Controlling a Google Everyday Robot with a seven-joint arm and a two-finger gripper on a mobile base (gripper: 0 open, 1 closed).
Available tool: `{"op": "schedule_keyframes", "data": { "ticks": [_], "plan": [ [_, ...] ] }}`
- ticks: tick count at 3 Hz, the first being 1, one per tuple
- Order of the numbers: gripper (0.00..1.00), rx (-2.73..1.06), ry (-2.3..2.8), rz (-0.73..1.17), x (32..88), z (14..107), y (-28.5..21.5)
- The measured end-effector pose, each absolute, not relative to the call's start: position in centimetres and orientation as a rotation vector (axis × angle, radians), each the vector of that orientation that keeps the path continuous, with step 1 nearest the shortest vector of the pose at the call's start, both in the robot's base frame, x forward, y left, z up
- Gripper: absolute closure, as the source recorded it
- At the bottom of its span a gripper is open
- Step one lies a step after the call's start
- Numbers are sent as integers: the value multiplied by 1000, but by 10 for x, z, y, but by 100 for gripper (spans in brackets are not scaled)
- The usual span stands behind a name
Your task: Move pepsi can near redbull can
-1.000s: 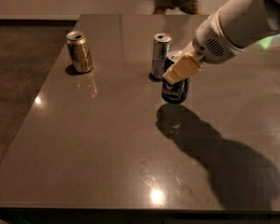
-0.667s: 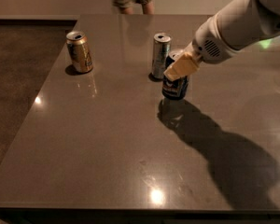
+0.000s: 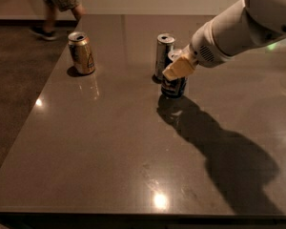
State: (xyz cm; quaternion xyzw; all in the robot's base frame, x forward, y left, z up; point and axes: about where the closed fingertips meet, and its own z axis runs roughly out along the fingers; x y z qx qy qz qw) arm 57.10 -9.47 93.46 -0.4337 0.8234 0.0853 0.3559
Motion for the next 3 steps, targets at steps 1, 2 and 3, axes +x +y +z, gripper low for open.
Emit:
{"op": "schedule_keyframes", "data": {
  "ticks": [1,2,3],
  "plan": [
    [82,-1141,2109,174,577,928,-91],
    [59,-1160,2106,157,581,923,-89],
    [35,-1177,2112,159,584,918,-88]
  ]
}}
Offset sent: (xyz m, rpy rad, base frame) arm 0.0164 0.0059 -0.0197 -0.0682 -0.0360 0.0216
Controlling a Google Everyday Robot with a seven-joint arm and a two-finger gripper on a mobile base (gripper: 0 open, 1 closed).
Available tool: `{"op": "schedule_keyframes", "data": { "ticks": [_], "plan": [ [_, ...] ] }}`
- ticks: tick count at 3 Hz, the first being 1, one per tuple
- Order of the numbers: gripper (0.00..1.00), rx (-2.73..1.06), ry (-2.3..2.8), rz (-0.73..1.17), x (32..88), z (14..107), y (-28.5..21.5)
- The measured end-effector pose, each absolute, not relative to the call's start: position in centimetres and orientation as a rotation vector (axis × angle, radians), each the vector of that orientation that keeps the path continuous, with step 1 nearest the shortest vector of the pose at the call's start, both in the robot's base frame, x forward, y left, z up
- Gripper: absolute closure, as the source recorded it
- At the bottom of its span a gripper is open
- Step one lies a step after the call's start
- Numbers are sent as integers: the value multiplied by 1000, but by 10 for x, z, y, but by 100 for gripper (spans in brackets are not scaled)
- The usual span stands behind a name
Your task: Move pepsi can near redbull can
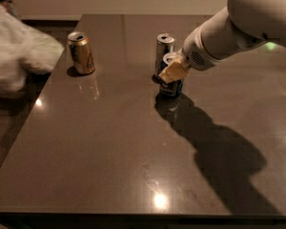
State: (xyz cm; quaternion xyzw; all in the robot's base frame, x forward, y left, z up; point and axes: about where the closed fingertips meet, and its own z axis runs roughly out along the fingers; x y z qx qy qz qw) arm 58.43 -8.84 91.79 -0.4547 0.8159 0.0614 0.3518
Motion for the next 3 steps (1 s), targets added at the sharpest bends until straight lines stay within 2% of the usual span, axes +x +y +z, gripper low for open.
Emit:
{"op": "schedule_keyframes", "data": {
  "ticks": [1,2,3],
  "plan": [
    [13,-1179,2109,158,584,919,-87],
    [0,-1182,2108,158,583,919,-86],
    [0,-1182,2108,158,583,919,-86]
  ]
}}
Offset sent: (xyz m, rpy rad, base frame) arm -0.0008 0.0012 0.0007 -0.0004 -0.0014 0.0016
